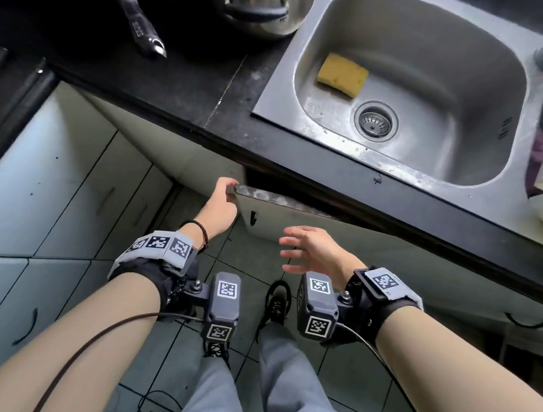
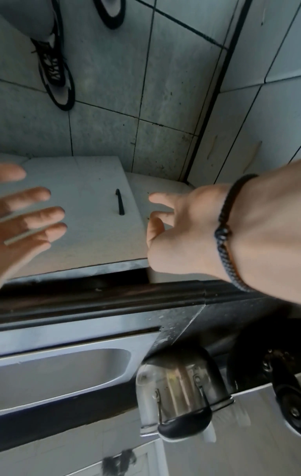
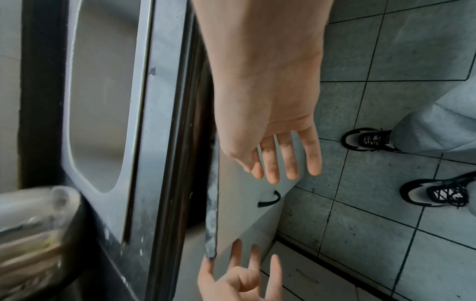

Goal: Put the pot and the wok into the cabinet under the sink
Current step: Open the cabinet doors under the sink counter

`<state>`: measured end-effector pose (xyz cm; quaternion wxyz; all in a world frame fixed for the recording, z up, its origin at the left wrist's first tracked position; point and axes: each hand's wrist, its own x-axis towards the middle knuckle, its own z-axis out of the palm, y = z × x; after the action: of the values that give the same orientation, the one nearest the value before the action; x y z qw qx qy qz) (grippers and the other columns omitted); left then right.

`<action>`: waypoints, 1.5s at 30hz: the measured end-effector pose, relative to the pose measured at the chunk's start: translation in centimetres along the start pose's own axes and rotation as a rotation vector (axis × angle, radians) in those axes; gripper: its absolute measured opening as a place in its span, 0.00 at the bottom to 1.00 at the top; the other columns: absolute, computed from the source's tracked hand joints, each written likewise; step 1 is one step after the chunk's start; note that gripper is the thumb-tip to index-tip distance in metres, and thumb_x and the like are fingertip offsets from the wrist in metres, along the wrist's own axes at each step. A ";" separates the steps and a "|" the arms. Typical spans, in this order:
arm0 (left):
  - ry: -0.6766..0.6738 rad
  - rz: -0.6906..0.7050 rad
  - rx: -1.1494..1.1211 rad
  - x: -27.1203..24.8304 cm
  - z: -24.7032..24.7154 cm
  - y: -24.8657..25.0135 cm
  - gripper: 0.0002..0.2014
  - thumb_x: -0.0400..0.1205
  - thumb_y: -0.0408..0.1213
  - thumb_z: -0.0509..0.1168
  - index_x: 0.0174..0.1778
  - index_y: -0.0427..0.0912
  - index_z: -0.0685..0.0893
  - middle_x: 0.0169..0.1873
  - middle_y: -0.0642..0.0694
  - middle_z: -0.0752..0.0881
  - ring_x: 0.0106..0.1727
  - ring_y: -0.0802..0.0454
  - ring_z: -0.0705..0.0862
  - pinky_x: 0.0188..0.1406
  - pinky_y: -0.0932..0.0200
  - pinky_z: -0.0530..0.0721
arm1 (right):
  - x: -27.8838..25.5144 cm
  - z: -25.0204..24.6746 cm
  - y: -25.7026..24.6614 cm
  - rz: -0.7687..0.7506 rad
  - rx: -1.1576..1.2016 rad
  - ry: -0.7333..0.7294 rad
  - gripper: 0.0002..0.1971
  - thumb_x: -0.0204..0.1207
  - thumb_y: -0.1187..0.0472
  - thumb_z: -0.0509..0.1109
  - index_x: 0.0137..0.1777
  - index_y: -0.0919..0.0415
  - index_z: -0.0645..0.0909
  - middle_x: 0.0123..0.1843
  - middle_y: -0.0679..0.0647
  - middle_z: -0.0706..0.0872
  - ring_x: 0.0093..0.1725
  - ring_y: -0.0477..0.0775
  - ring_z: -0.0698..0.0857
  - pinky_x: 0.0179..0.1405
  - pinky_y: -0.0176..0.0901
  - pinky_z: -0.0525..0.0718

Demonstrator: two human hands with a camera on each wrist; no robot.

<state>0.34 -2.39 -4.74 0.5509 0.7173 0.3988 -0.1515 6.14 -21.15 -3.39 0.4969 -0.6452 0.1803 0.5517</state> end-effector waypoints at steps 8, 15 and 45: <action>-0.223 0.091 0.129 -3.4 -2.1 -5.3 0.23 0.73 0.16 0.45 0.50 0.47 0.72 0.63 0.44 0.78 0.36 0.51 0.74 0.29 0.59 0.69 | -3.3 4.0 2.9 -0.005 -0.067 0.017 0.43 0.72 0.35 0.68 0.81 0.59 0.60 0.69 0.59 0.79 0.63 0.60 0.83 0.52 0.64 0.88; -0.525 -0.031 0.175 -7.7 -2.3 -9.1 0.27 0.75 0.16 0.42 0.59 0.50 0.71 0.70 0.55 0.73 0.52 0.48 0.87 0.42 0.57 0.78 | -4.7 6.1 7.9 0.011 -0.070 0.120 0.50 0.66 0.27 0.65 0.80 0.62 0.64 0.76 0.62 0.75 0.66 0.62 0.81 0.62 0.66 0.84; -0.838 0.111 0.391 -20.3 21.5 -6.5 0.38 0.79 0.21 0.52 0.83 0.55 0.56 0.82 0.48 0.67 0.73 0.48 0.75 0.61 0.56 0.76 | -13.7 -12.1 24.2 0.146 -0.163 0.261 0.15 0.76 0.57 0.69 0.57 0.62 0.72 0.42 0.54 0.74 0.32 0.54 0.77 0.20 0.38 0.77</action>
<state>-12.65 -29.69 -3.20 0.5262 0.7050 0.0667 -0.4708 -10.79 -46.29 -3.16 0.3737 -0.7347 0.2445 0.5106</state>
